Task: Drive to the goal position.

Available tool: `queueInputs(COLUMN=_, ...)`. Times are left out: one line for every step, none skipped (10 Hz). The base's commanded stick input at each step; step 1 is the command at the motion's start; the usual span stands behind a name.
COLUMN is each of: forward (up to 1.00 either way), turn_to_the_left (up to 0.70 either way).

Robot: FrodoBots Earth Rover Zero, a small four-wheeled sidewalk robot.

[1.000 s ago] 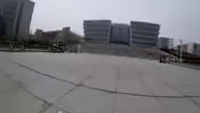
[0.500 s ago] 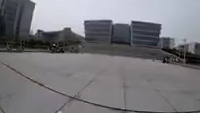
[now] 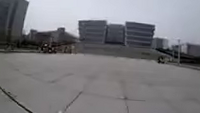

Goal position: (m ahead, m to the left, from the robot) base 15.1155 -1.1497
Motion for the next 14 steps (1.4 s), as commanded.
queueInputs(forward=1.00, turn_to_the_left=0.00)
queueInputs(forward=1.00, turn_to_the_left=0.00)
queueInputs(forward=1.00, turn_to_the_left=0.00)
queueInputs(forward=1.00, turn_to_the_left=0.00)
queueInputs(forward=1.00, turn_to_the_left=-0.40)
queueInputs(forward=1.00, turn_to_the_left=-0.40)
queueInputs(forward=1.00, turn_to_the_left=-0.40)
queueInputs(forward=1.00, turn_to_the_left=-0.40)
queueInputs(forward=1.00, turn_to_the_left=-0.40)
queueInputs(forward=1.00, turn_to_the_left=-0.04)
queueInputs(forward=1.00, turn_to_the_left=0.07)
queueInputs(forward=1.00, turn_to_the_left=0.02)
queueInputs(forward=1.00, turn_to_the_left=0.06)
queueInputs(forward=1.00, turn_to_the_left=0.00)
